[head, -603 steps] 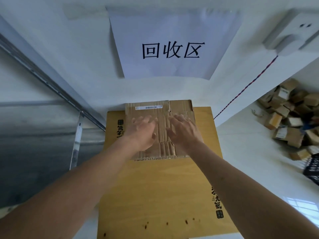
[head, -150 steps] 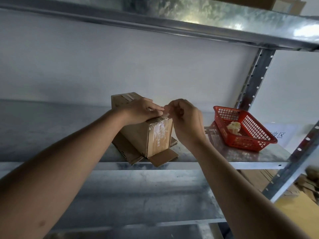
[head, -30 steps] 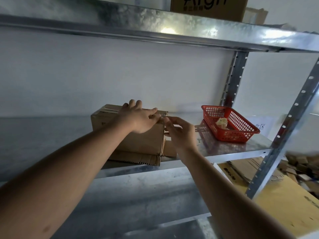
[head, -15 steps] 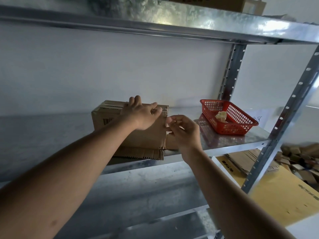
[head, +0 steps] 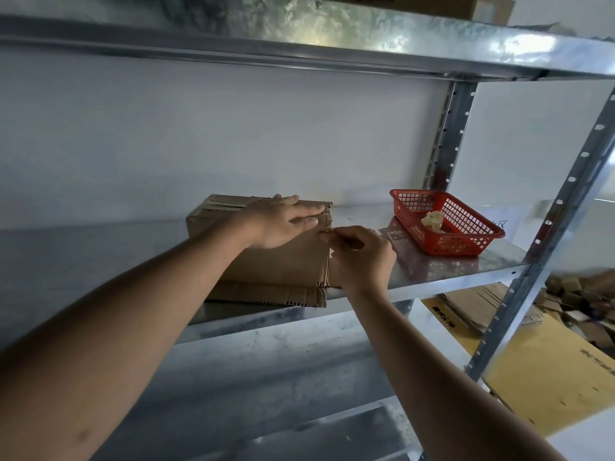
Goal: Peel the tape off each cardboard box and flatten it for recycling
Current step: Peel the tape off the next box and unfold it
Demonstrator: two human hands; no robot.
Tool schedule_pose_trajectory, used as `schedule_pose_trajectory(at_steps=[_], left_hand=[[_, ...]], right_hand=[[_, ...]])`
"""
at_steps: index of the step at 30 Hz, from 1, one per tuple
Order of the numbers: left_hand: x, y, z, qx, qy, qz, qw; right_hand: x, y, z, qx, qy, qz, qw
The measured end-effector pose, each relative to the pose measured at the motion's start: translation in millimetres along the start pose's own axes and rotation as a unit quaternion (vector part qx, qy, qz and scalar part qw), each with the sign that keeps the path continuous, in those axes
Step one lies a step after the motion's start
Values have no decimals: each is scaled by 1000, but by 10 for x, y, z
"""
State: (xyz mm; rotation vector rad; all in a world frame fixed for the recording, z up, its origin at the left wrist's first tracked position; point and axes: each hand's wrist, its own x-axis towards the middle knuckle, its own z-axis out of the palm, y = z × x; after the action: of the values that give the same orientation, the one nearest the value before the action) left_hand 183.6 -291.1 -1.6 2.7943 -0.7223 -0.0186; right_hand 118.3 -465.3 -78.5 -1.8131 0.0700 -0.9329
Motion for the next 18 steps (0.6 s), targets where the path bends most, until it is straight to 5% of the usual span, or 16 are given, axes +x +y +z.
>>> schedule_pose_trajectory(at_steps=[5, 13, 18], left_hand=[[65, 17, 61, 45, 24, -4, 999], [225, 235, 148, 98, 54, -3, 994], [424, 524, 242, 113, 75, -10, 991]], right_hand=[[-108, -63, 41, -20, 90, -83, 992], [104, -2, -158, 30, 41, 77, 996], [338, 98, -318, -32, 37, 70, 996]])
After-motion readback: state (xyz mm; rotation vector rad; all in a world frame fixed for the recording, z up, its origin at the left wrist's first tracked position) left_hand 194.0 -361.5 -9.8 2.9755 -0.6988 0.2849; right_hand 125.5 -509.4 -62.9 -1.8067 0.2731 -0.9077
